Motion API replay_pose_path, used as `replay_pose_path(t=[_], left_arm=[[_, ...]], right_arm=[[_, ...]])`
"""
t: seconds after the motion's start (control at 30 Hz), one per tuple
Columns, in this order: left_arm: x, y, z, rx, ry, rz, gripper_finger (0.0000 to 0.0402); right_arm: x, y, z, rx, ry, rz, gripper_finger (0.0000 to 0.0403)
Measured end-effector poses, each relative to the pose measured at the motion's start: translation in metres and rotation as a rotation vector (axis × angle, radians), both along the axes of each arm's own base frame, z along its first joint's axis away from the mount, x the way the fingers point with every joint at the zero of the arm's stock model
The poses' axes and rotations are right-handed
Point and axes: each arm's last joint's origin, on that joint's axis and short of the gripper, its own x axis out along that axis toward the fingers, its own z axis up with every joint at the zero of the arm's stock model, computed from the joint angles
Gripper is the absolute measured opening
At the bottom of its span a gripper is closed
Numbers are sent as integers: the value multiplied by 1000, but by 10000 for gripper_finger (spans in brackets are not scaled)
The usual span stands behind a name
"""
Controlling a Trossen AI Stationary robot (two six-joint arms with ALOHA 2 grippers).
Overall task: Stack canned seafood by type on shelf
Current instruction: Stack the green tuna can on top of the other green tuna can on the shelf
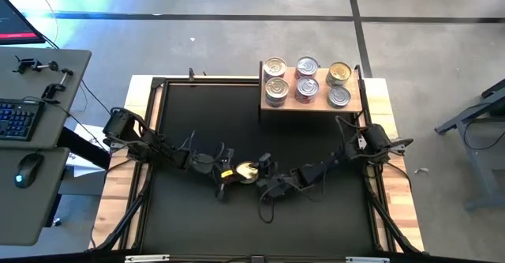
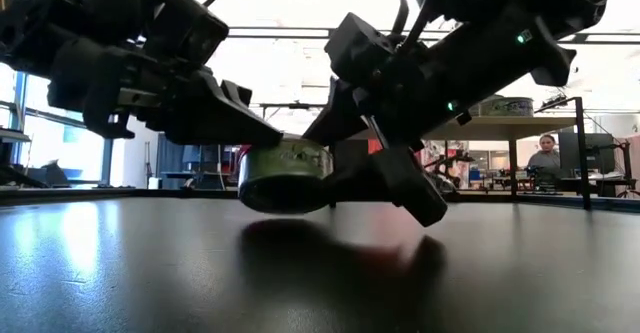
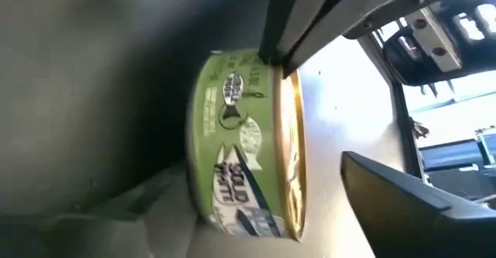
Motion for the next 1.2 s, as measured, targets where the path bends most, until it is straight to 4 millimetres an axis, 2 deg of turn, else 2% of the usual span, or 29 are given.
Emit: replay_pose_path(t=[0.13,0.3,0.43,0.5,0.67,0.8,1.0,1.2], left_arm=[[1,0,2,-8,-24,0,0],[2,2,5,13,-50,81,0],[-2,3,11,55,-44,183,0],[-5,2,15,86,-36,246,0],[-10,-2,24,103,-28,279,0],[-12,-7,24,84,-32,266,1],[-13,-10,22,66,-27,259,1],[-13,-10,22,64,-24,260,1]], right_arm=[[1,-1,0,34,-10,-4,228],[-3,2,0,133,-31,-77,118],[-14,12,10,182,20,-166,115],[-22,22,24,233,54,-197,115],[-51,46,74,271,137,-293,115],[-79,52,124,265,199,-420,115],[-112,30,178,152,259,-682,115],[-122,-8,202,149,187,-760,115]])
